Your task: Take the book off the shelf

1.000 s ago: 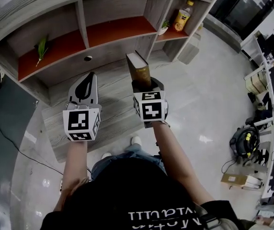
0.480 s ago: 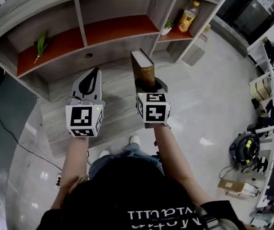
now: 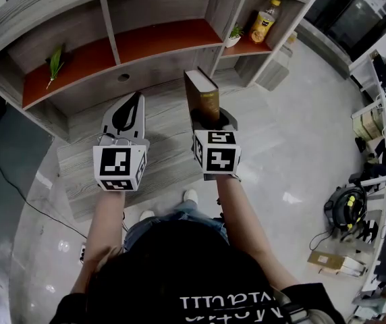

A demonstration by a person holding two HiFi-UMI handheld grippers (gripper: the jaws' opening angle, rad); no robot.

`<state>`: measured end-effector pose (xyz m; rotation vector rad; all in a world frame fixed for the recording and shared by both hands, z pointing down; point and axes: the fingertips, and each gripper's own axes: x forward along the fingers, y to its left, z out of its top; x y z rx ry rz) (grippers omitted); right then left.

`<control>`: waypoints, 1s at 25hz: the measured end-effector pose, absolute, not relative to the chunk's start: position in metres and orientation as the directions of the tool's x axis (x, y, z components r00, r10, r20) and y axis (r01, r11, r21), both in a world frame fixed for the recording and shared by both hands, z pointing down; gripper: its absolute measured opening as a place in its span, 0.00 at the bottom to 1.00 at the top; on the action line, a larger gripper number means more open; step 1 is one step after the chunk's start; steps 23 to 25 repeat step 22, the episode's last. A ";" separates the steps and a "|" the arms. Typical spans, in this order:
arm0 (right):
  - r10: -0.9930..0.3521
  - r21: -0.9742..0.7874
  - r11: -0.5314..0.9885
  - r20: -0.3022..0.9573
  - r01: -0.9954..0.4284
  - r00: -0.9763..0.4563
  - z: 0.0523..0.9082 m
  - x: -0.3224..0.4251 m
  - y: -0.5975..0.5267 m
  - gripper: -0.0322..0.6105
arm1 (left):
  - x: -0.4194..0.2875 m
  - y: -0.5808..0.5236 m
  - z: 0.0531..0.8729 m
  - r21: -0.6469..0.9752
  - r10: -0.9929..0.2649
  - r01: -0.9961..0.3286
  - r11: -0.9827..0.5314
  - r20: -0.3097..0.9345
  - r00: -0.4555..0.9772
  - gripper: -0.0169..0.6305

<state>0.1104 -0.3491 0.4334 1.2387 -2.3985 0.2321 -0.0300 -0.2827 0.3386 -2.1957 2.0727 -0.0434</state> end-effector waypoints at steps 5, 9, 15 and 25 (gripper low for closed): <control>-0.741 0.052 0.586 0.439 -0.808 -0.509 0.432 0.109 -0.347 0.41 | -0.028 -0.283 0.338 -0.109 -0.996 -0.992 -0.060 -0.066 0.068 0.05; -0.743 0.050 0.582 0.440 -0.812 -0.505 0.431 0.111 -0.345 0.41 | -0.027 -0.282 0.337 -0.107 -0.995 -0.992 -0.063 -0.066 0.070 0.05; -0.750 0.039 0.568 0.437 -0.822 -0.497 0.429 0.116 -0.343 0.41 | -0.024 -0.281 0.337 -0.106 -0.994 -0.992 -0.074 -0.069 0.082 0.05; -0.755 0.040 0.561 0.435 -0.827 -0.491 0.428 0.117 -0.340 0.41 | -0.026 -0.280 0.337 -0.103 -0.994 -0.992 -0.078 -0.073 0.086 0.05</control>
